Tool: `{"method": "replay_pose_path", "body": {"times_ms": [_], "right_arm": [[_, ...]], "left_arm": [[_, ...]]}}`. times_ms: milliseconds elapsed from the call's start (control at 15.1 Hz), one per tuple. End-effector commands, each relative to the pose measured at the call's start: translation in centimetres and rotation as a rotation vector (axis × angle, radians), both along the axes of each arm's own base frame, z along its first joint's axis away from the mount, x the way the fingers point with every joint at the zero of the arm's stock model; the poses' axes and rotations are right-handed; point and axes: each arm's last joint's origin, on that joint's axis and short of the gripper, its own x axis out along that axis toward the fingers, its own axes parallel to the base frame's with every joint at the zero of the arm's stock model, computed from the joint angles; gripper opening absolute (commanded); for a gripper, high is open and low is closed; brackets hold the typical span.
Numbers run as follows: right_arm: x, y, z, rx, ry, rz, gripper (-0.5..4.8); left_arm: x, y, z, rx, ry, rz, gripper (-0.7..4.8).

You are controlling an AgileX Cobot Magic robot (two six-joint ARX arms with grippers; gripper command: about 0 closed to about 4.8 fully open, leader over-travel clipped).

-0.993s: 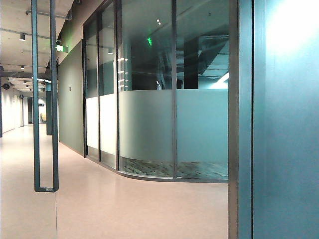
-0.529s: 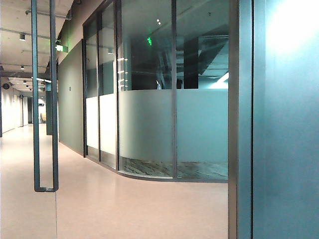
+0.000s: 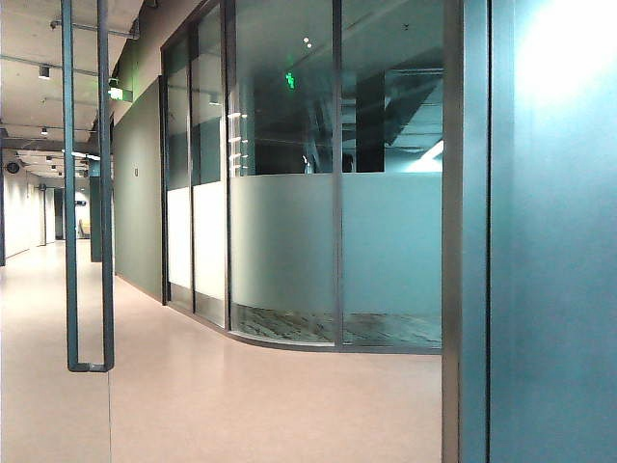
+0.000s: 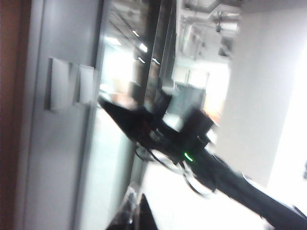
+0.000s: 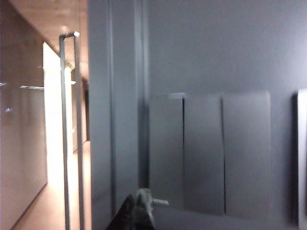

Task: Raise the arm to find the leftmost switch on the wall and turn on the lights.

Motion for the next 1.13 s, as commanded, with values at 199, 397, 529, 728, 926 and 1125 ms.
{"method": "replay_pose_path", "body": {"times_ms": [199,397,529,728,926,1125], "right_arm": [[1.8,1.0,-0.2,0.036,0.0,0.072,-0.01],[3.1,1.7,-0.5,0.055,-0.003,0.072,-0.01],[3.9,1.9,-0.8,0.059,-0.004,0.071,-0.01],[4.7,1.9,-1.0,0.061,-0.004,0.067,-0.01],[5.4,1.9,-1.2,0.072,-0.008,0.048,-0.01],[5.4,1.9,-1.2,0.078,-0.015,0.037,-0.01]], "left_arm": [[-0.5,-0.7,0.3,-0.032,-0.011,-0.008,-0.05],[-0.5,-0.8,0.2,-0.021,-0.004,-0.02,-0.05],[-0.6,-0.7,0.3,-0.023,-0.006,-0.021,-0.05],[-0.7,-0.7,0.3,-0.019,-0.01,-0.026,-0.05],[-0.7,-0.7,0.3,-0.02,-0.013,-0.027,-0.05],[-0.7,-0.7,0.3,-0.019,-0.014,-0.029,-0.05]]}}
